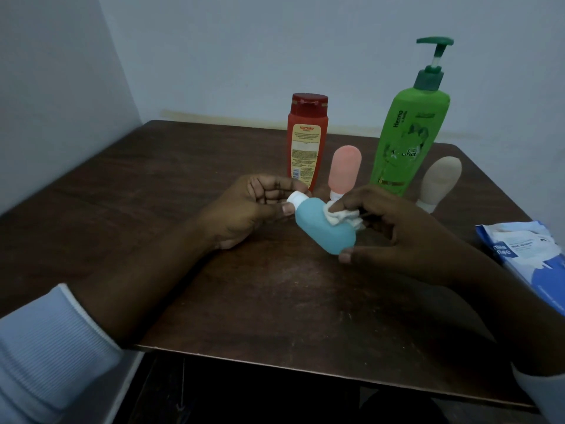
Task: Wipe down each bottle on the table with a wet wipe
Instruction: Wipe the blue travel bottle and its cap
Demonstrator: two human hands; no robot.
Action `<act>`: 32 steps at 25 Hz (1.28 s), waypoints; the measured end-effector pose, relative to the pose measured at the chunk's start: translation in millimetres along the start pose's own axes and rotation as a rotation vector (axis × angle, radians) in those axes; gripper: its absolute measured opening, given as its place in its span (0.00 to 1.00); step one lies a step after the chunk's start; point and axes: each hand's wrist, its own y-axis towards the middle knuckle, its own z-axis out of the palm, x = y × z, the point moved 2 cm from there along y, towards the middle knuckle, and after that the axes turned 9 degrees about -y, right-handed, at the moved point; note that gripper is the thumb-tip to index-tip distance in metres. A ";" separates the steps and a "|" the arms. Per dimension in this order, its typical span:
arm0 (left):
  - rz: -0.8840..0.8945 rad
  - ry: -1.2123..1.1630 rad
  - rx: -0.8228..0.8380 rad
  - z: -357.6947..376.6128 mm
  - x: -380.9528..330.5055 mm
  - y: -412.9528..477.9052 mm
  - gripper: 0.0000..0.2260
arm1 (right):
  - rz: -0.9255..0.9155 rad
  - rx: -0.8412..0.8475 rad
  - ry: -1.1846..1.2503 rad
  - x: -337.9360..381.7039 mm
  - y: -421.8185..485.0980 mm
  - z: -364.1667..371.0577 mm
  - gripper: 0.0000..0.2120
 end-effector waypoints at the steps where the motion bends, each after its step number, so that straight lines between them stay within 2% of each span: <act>1: -0.008 -0.033 -0.034 -0.7 1.6 0.7 0.15 | -0.019 -0.022 -0.083 0.9 1.8 0.6 0.28; 3: -0.028 -0.103 -0.069 0.5 3.8 2.0 0.16 | -0.061 -0.107 -0.217 1.7 4.7 0.6 0.28; 6: -0.073 -0.143 -0.065 -0.5 -0.8 1.4 0.15 | -0.048 -0.234 -0.235 1.2 2.5 -1.7 0.25; 11: -0.114 0.038 -0.028 0.5 -11.4 -6.9 0.13 | 0.013 -0.441 -0.149 2.2 -2.6 -12.9 0.15; 15: -0.146 0.141 0.042 18.8 -3.6 -8.8 0.26 | 0.040 -0.539 -0.191 2.9 -1.2 -7.9 0.14; 18: -0.136 0.182 0.092 28.6 0.4 -10.0 0.35 | 0.015 -0.563 -0.228 12.2 2.0 1.6 0.16; 21: -0.120 0.114 0.093 31.1 3.1 -10.7 0.39 | -0.042 -0.566 -0.224 19.9 3.8 11.3 0.16; 24: -0.143 0.070 0.063 31.2 5.0 -11.1 0.47 | -0.123 -0.480 -0.228 26.0 6.4 22.8 0.15; 29: -0.146 -0.092 0.009 26.3 4.5 -9.6 0.46 | -0.120 -0.318 -0.191 21.4 3.9 19.7 0.13; 30: -0.147 -0.057 0.020 26.7 4.0 -9.7 0.46 | -0.126 -0.323 -0.195 21.1 2.1 18.8 0.12; 32: -0.119 0.079 0.077 29.0 1.6 -10.8 0.44 | -0.096 -0.437 -0.173 20.2 -1.5 14.3 0.10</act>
